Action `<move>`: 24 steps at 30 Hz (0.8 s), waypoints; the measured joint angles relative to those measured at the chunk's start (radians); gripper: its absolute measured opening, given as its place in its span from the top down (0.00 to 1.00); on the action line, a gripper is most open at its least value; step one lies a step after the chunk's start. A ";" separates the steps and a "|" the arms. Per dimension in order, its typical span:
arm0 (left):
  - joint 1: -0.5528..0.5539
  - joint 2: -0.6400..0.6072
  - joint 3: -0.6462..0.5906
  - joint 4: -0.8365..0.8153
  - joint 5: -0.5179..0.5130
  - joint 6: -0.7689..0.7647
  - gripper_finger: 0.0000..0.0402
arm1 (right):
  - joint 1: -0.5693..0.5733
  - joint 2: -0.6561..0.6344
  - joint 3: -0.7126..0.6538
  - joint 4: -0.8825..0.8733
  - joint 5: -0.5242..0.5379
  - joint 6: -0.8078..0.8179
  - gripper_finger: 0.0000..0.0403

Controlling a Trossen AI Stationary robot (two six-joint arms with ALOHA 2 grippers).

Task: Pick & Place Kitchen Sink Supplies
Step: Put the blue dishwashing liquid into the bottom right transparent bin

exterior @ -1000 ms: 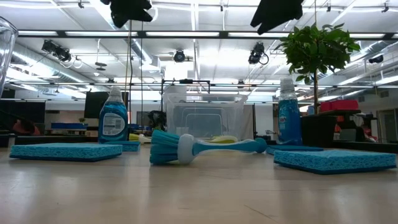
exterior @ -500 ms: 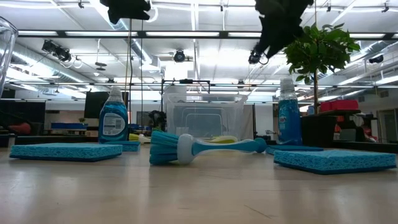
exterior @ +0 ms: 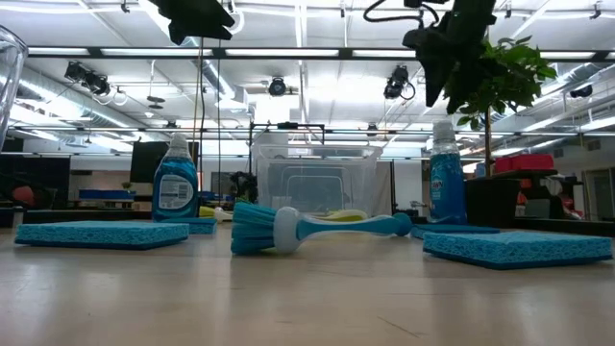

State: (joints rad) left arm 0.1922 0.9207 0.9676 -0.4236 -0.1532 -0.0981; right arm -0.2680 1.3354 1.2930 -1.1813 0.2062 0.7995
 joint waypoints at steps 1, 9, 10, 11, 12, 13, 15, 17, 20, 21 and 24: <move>0.003 0.000 0.000 0.000 0.000 0.000 0.58 | -0.003 0.000 0.000 0.003 -0.023 0.009 0.42; 0.008 0.001 0.000 0.001 -0.001 0.004 0.58 | -0.006 0.000 0.000 0.033 -0.061 0.031 0.42; 0.008 0.002 0.000 0.001 -0.001 0.004 0.58 | -0.006 0.000 0.000 0.033 -0.060 0.031 0.42; 0.008 0.002 0.000 0.001 -0.002 0.005 0.58 | -0.006 0.000 0.000 0.033 -0.058 0.031 0.42; 0.008 0.002 0.000 0.001 -0.002 0.005 0.58 | -0.006 0.000 0.000 0.033 -0.055 0.031 0.42; 0.008 0.002 0.000 0.001 -0.003 0.004 0.58 | -0.006 0.000 0.000 0.033 -0.047 0.030 0.42; 0.008 0.002 0.000 0.001 -0.003 0.004 0.58 | -0.006 0.000 0.000 0.034 -0.042 -0.007 0.42; 0.008 0.002 0.000 0.001 -0.003 0.004 0.58 | -0.006 0.000 0.000 0.048 -0.046 -0.125 0.42; 0.008 0.002 0.000 0.001 -0.003 0.005 0.58 | -0.005 0.000 0.000 0.074 -0.084 -0.326 0.42; 0.008 0.002 0.000 0.001 -0.003 0.005 0.58 | -0.005 0.000 0.000 0.087 -0.095 -0.385 0.42; 0.008 0.002 0.000 0.001 -0.003 0.004 0.58 | -0.005 0.000 0.000 0.118 -0.128 -0.526 0.42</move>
State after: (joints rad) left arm 0.2001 0.9226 0.9676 -0.4229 -0.1562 -0.0937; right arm -0.2729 1.3357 1.2930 -1.0638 0.0786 0.2737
